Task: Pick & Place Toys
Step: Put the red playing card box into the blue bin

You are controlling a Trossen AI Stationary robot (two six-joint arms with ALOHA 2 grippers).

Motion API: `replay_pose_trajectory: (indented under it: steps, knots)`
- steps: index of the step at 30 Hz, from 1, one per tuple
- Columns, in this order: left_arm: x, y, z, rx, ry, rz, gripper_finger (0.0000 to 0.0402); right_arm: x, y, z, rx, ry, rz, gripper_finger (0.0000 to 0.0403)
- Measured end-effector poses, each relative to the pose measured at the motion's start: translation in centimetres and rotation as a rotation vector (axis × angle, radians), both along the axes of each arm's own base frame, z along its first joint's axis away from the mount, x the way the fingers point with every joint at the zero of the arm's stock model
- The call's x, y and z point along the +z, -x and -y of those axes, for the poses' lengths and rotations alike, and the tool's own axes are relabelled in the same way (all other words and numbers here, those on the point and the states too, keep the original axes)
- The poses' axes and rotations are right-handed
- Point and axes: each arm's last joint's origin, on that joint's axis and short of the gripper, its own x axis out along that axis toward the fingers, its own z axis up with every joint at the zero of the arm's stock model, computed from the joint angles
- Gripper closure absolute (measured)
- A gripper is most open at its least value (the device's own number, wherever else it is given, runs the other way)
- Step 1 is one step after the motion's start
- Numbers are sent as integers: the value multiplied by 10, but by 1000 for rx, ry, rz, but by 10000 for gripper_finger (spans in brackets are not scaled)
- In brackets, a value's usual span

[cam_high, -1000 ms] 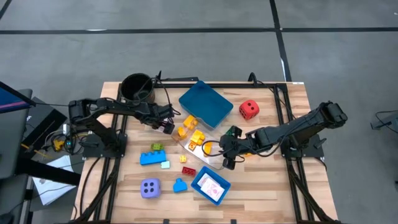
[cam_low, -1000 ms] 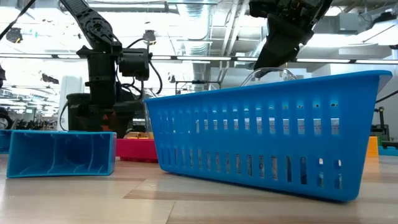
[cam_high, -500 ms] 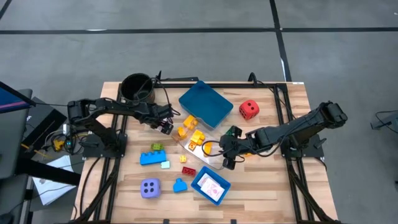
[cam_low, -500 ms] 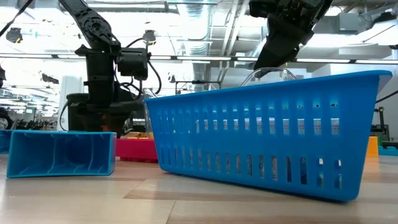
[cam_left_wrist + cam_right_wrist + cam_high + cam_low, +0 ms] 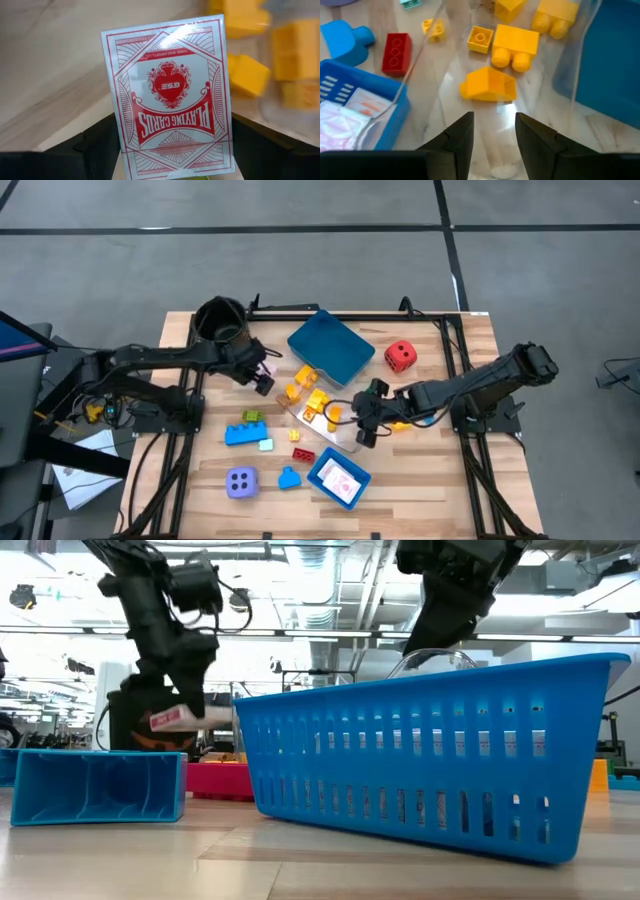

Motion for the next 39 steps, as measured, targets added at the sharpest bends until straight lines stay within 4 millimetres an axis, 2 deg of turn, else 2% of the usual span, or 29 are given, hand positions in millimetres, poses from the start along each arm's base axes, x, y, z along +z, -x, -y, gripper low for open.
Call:
replay_pose_trajectory:
  steps: [8, 15, 23, 31, 35, 39]
  knots:
    - [23, 9, 21, -159, 9, 111, 94, -1, -1, 5, -8, -52, -10, 267]
    - [27, 6, 50, -366, 8, 140, 91, -3, 3, 5, -17, -54, -51, 267]
    - [35, -5, 97, -650, -35, 280, 94, -4, 4, 5, -19, -52, -64, 267]
    - [54, -14, 154, -1009, -181, 589, 94, -8, 11, 7, -78, -64, -143, 267]
    - [49, -22, 179, -1158, -277, 655, 91, -9, 14, 8, -102, -69, -162, 267]
    - [39, -35, 195, -1272, -362, 684, 93, -10, 16, 8, -121, -68, -180, 267]
